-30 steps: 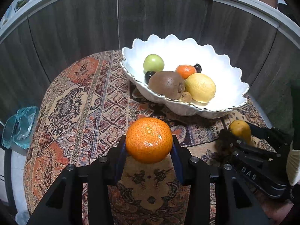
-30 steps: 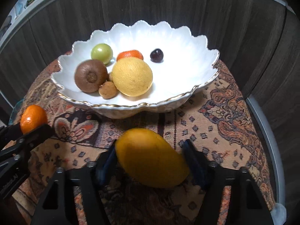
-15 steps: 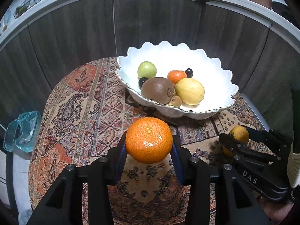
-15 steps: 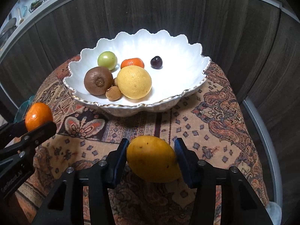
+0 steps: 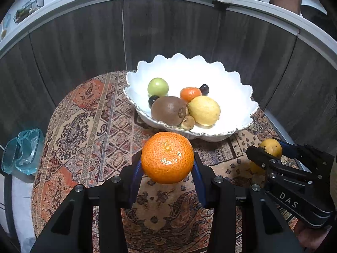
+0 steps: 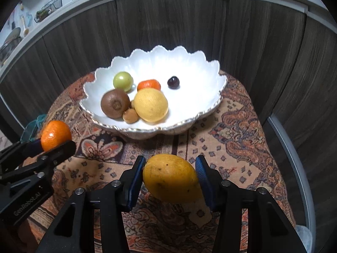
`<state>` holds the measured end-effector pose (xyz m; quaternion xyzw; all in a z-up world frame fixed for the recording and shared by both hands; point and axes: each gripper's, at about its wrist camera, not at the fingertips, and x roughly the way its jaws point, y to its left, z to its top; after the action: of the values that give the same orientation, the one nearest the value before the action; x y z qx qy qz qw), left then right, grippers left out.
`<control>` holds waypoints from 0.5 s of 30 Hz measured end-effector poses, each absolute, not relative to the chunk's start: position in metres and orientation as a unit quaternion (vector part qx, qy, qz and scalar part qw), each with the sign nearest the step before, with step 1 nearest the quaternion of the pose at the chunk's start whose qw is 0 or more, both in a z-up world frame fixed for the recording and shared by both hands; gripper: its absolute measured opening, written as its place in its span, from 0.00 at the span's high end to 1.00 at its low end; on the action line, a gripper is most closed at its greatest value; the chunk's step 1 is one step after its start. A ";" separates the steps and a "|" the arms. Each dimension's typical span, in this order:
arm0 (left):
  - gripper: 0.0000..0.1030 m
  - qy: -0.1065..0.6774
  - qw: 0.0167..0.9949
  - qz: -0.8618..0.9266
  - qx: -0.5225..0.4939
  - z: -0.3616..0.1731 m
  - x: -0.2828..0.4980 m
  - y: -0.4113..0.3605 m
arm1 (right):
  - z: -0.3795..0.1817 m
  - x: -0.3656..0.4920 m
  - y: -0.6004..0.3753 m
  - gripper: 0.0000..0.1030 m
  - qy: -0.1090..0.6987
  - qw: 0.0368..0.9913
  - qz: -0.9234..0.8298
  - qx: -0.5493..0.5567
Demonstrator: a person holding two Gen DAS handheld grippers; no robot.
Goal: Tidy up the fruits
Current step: 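Carry the tangerine and mango over the white bowl and open both tools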
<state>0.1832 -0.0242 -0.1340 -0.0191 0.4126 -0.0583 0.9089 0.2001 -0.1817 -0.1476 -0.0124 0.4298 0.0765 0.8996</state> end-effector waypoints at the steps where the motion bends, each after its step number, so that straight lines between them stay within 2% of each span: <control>1: 0.58 0.410 0.910 -0.059 -0.020 -0.131 0.184 -0.024 | -0.145 0.200 -0.182 0.52 0.427 0.901 0.078 -0.011; 15: 0.58 0.382 0.922 -0.065 -0.016 -0.099 0.206 -0.029 | -0.108 0.211 -0.177 0.52 0.391 0.916 0.089 -0.002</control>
<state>0.2058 -0.0291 -0.0992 -0.0164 0.3823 -0.0647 0.9216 0.2115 -0.1773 -0.1083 -0.0019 0.3909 0.0890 0.9161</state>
